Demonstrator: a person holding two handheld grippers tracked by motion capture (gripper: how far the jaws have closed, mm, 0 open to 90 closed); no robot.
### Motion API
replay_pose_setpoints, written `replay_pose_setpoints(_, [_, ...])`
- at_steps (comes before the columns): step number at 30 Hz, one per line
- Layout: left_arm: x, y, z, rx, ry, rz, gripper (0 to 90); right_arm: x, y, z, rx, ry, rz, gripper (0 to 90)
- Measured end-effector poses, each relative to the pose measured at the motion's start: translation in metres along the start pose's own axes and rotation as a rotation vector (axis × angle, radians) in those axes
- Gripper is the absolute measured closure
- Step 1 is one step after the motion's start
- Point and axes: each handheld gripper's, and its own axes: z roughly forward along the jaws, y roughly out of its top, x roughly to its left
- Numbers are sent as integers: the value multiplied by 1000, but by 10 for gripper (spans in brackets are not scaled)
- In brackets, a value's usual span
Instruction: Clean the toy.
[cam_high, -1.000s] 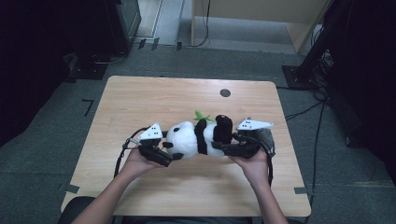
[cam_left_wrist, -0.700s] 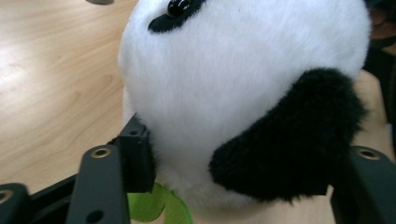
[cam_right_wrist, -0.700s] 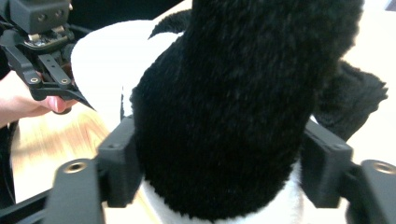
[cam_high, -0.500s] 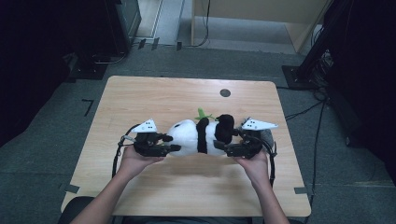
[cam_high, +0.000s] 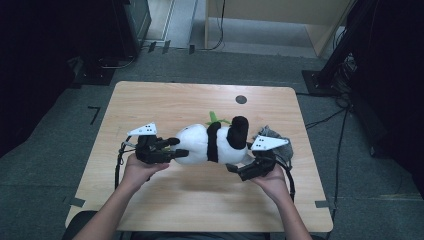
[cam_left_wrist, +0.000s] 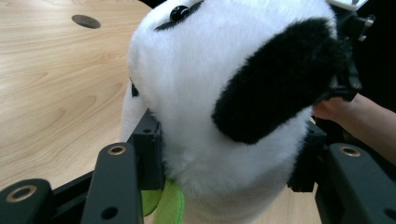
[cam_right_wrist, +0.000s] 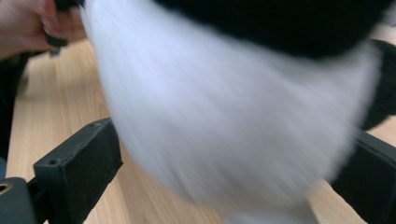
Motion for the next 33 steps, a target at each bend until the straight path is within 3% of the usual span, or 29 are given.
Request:
replay_pose_setpoints(2, [0, 0, 1, 3, -1, -9, 431, 2, 0, 3, 23, -8, -9, 37])
replay_pose_setpoints(3, [1, -1, 1, 1, -2, -19, 427, 7, 0, 6, 56, -59, -51, 71])
replay_pose_setpoints(4, [1, -1, 1, 0, -3, -25, 422, 8, 0, 7, 58, -71, -62, 71])
replay_pose_setpoints(10, [3, -4, 3, 3, 2, -47, 405, 12, 2, 16, 66, -127, -10, 71])
replay_pose_setpoints(12, [1, -4, 4, 1, 17, -23, 392, 13, 2, 15, 65, -162, -35, 144])
replay_pose_setpoints(15, [0, -5, 6, -7, 29, 4, 321, 12, 3, 9, 32, -191, -35, 232])
replay_pose_setpoints(19, [3, -8, 11, -12, 13, 29, 166, 11, 5, 4, 11, -198, -5, 263])
replay_pose_setpoints(21, [4, -8, 11, -17, 9, 33, 138, 10, 4, 2, 17, -183, 25, 266])
replay_pose_setpoints(27, [3, -8, 9, -28, -1, 64, 132, 10, 6, -5, 21, -161, 89, 288])
replay_pose_setpoints(33, [0, -10, 7, -11, 22, 119, 132, 4, 5, -7, 27, -128, 179, 311])
